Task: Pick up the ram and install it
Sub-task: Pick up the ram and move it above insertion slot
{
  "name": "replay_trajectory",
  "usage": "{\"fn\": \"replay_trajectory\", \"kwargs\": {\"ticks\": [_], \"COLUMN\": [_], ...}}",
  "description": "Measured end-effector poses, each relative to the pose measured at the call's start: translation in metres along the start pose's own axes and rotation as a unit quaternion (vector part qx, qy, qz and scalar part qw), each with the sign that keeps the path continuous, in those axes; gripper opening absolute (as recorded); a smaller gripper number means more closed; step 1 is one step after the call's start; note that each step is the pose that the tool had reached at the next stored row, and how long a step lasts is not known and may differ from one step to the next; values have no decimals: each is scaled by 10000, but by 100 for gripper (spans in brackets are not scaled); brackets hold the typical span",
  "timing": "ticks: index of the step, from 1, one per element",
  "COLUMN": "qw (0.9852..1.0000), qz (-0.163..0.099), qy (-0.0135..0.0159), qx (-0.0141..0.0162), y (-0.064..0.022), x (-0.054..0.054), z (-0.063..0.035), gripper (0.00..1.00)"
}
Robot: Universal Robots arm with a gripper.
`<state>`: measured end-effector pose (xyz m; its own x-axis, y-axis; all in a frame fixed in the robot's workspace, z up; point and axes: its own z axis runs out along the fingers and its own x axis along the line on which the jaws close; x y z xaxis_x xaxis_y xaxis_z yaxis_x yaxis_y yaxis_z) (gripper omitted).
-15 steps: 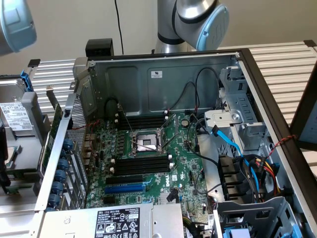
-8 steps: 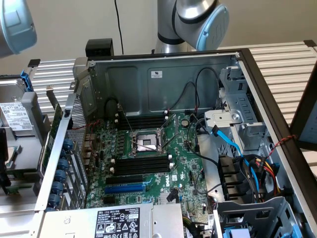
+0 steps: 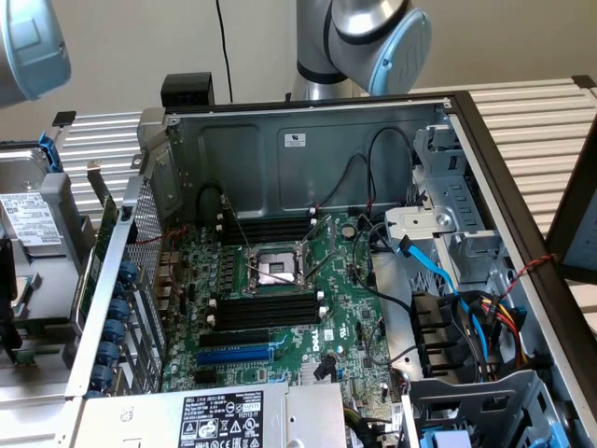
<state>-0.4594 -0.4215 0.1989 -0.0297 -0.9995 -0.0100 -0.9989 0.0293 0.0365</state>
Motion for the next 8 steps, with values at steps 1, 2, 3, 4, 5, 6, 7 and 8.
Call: {"fn": "replay_trajectory", "kwargs": {"ticks": [1,2,3,4,5,6,7,8], "qw": [10000,10000,10000,10000,10000,10000,10000,10000], "qz": [0,0,0,0,0,0,0,0], "qy": [0,0,-1,0,0,0,0,0], "qx": [0,0,1,0,-1,0,0,0], "y": [0,1,3,4,5,6,6,7], "x": [0,0,0,0,0,0,0,1], "z": [0,1,4,5,4,5,5,6], "gripper": [27,27,27,27,27,27,27,27]}}
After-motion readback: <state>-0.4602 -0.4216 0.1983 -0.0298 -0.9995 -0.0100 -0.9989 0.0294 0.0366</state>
